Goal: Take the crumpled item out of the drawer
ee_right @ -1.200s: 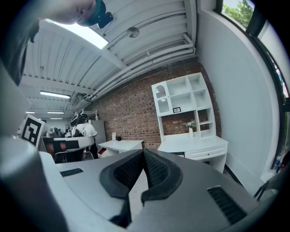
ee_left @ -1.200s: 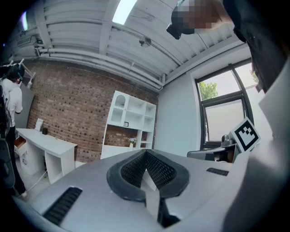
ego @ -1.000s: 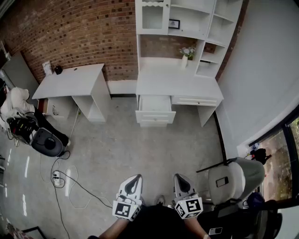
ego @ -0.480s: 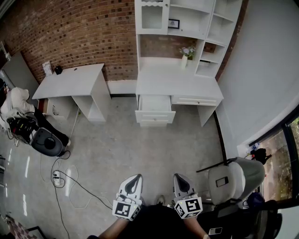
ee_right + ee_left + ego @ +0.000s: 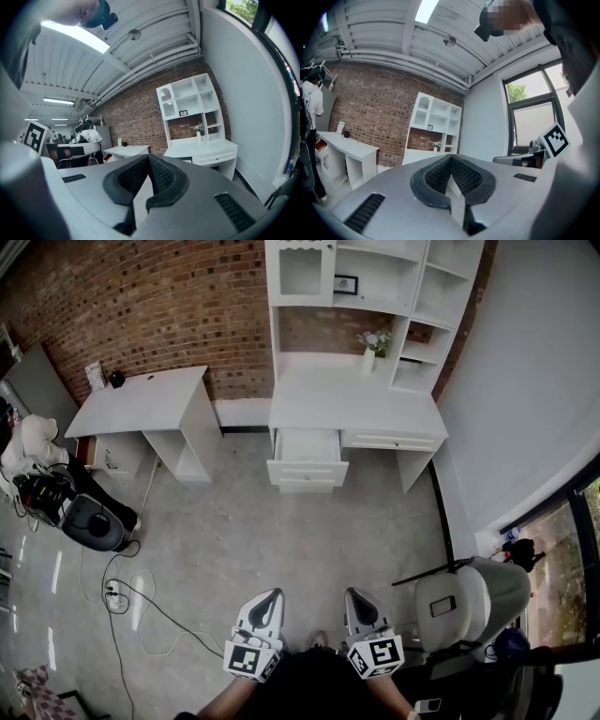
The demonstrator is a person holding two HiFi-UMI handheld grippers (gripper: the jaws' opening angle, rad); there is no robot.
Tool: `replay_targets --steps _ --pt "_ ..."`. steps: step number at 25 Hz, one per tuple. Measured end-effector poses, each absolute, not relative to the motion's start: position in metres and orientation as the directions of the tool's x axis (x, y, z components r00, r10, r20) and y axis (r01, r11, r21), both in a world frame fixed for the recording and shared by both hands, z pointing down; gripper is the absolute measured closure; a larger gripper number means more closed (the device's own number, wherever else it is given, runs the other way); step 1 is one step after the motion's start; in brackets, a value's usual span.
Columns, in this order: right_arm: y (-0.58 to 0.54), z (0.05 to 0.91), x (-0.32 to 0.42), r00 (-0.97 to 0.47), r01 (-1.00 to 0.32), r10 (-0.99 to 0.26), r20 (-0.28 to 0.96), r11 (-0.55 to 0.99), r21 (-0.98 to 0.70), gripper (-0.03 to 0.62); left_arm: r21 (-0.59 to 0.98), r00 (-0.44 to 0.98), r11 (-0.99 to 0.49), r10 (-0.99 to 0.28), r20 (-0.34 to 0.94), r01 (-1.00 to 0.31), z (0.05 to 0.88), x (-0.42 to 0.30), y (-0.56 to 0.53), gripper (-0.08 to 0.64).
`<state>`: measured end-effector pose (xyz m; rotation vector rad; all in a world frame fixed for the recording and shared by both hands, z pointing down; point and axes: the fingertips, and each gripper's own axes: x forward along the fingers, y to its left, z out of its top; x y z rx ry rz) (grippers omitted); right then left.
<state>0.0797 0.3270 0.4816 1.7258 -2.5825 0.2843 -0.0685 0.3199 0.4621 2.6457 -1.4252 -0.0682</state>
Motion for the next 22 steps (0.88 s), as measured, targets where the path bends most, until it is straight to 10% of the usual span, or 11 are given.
replay_targets --steps 22 --pt "0.196 0.518 0.105 -0.443 -0.894 -0.882 0.159 0.42 -0.156 0.578 0.146 0.514 -0.5 -0.854 0.079 -0.853 0.495 -0.038 0.192 0.535"
